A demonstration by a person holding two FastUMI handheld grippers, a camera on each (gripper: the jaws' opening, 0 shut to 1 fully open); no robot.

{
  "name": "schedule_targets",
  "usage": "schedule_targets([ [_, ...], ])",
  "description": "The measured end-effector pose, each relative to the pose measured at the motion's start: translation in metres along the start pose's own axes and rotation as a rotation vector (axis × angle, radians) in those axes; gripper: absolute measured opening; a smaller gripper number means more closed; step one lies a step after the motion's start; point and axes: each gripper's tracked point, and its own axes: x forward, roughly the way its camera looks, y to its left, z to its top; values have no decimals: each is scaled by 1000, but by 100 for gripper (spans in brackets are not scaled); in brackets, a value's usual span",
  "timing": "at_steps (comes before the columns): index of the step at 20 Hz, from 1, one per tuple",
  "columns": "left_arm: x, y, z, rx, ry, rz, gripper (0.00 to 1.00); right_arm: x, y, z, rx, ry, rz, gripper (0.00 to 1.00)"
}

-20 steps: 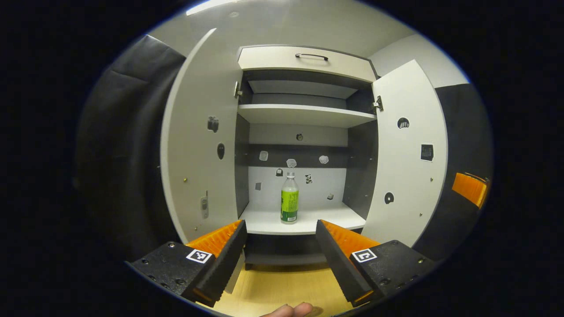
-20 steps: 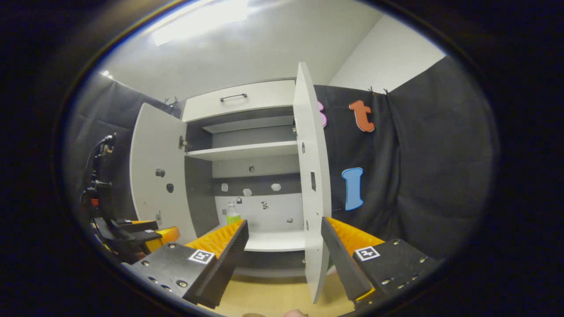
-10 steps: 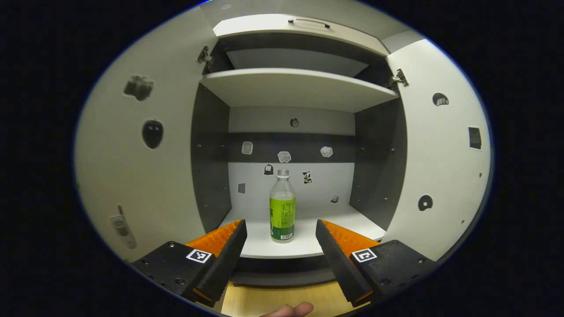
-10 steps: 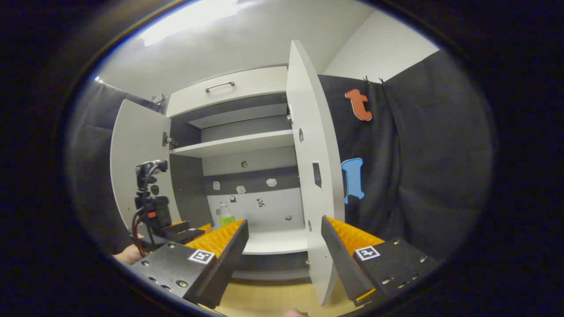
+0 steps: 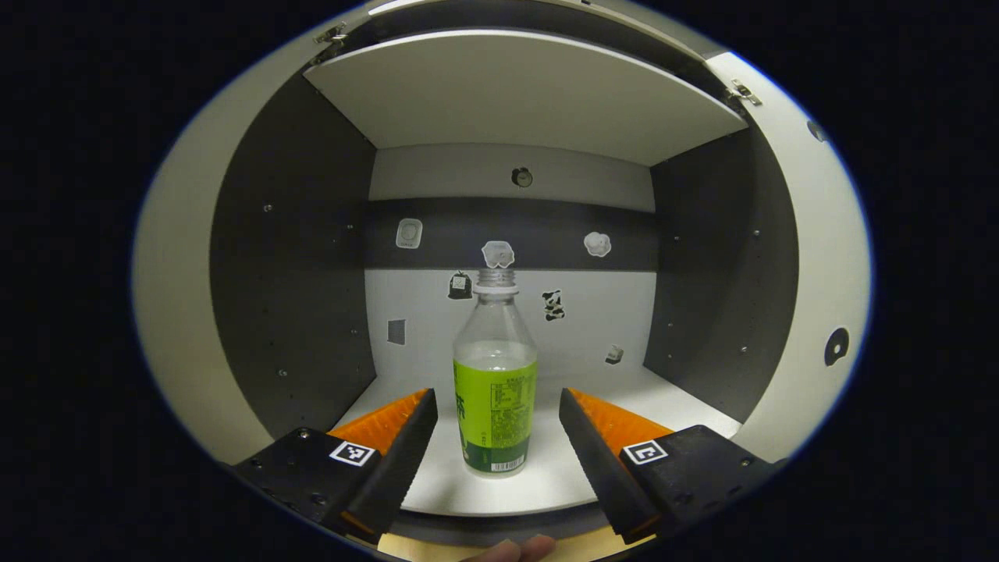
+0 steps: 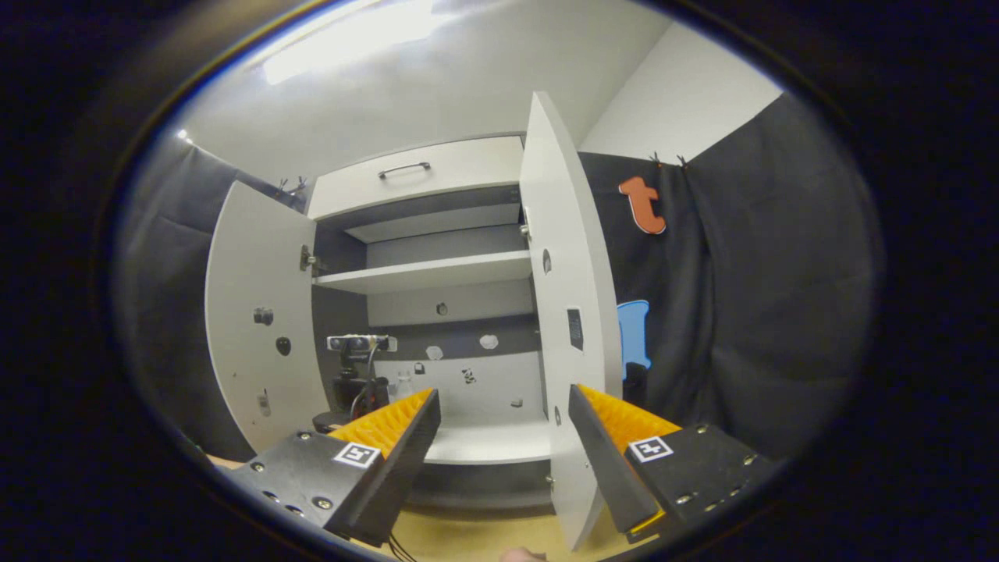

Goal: Grasp the bottle in the cabinet with the left hand and place it on the coaster, then close the right door with the right hand and the left door with the left hand.

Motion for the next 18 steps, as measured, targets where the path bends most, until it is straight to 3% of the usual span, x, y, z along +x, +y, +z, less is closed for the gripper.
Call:
schedule_targets([
  [3, 21, -2, -7, 3, -3, -17, 99, -1, 4, 3, -23, -28, 18, 96],
  [6, 37, -3, -12, 2, 5, -28, 99, 0, 4, -7, -46, 0, 12, 99],
  [8, 42, -2, -14, 31, 22, -30, 92, -3, 3, -15, -61, 22, 3, 99],
  [9, 39, -1, -12, 37, 22, -23, 80, -6, 1, -17, -67, 28, 1, 100],
  [14, 4, -13, 5, -67, -1, -48, 80, -20, 6, -20, -74, 38, 16, 96],
  [18, -48, -22, 20, -111, -5, -69, 80, -38, 15, -14, -63, 27, 55, 99],
])
